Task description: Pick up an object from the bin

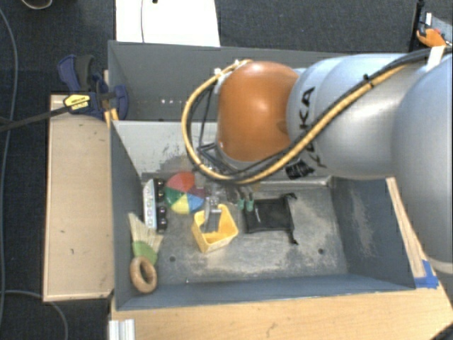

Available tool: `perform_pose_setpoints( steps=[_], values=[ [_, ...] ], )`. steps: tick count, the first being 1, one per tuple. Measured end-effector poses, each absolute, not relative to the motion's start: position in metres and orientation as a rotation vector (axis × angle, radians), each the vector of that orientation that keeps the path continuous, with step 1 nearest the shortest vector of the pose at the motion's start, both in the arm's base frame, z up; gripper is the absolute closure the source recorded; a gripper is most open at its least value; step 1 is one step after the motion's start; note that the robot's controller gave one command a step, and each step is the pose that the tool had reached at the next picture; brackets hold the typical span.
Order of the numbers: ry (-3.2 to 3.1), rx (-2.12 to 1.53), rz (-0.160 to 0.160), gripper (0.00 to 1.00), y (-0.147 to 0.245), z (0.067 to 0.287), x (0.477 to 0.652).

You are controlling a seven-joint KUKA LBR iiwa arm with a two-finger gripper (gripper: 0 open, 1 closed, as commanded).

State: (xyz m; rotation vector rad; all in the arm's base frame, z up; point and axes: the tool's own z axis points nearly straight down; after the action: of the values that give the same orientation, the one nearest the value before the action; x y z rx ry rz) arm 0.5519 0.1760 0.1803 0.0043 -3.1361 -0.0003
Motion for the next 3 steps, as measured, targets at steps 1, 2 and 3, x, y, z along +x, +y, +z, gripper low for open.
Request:
perform_pose_setpoints(
  steps=[1, 2, 3],
  values=[
    [-3.144, -0.002, -0.003, 0.00, 0.175, 0.185, 0.554],
    [-3.144, 0.133, -0.005, 0.00, 0.157, 0.155, 0.548],
    [-3.142, 0.092, -0.002, 0.00, 0.147, 0.124, 0.551]
  ],
)
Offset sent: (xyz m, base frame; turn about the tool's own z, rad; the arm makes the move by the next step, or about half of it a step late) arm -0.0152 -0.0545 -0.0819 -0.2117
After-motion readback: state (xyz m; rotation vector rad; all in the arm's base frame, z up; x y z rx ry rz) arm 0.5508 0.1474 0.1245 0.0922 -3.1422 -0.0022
